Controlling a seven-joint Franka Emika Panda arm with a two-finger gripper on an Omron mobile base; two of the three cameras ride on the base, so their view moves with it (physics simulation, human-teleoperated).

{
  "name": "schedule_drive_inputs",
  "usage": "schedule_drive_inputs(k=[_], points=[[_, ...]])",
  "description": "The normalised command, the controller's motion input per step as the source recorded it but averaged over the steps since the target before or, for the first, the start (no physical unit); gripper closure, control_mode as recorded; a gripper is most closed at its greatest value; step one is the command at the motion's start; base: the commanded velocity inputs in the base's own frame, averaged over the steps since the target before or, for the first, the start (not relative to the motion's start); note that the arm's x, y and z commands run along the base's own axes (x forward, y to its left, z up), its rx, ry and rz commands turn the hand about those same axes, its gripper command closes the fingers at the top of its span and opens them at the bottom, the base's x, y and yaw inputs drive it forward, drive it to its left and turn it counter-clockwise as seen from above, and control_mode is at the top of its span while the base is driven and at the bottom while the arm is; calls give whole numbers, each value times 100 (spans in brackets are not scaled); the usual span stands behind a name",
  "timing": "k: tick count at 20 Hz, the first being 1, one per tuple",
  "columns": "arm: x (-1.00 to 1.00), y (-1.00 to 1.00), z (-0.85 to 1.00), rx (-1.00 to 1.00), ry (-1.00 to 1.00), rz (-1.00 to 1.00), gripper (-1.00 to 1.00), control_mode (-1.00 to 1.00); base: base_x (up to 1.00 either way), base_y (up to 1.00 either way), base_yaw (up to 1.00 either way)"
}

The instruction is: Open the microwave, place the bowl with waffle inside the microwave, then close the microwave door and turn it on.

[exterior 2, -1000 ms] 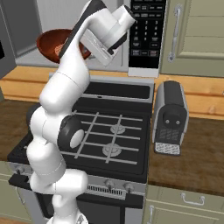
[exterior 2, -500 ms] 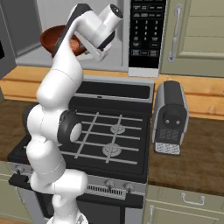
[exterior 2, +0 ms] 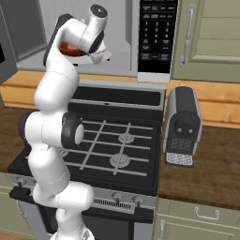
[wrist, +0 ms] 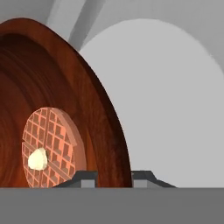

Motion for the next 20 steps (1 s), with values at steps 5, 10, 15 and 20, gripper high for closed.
schedule_drive_inputs(k=[5,10,15,20], points=[[71,2,6,0,6,-30,100,-100,0,0,0],[8,6,-6,0,17,-2,100,-100,0,0,0],[0,0,-21,0,9,0,-100,-100,0,0,0],[-22,-2,0,0,-12,-11,-100,-100,0,0,0]])
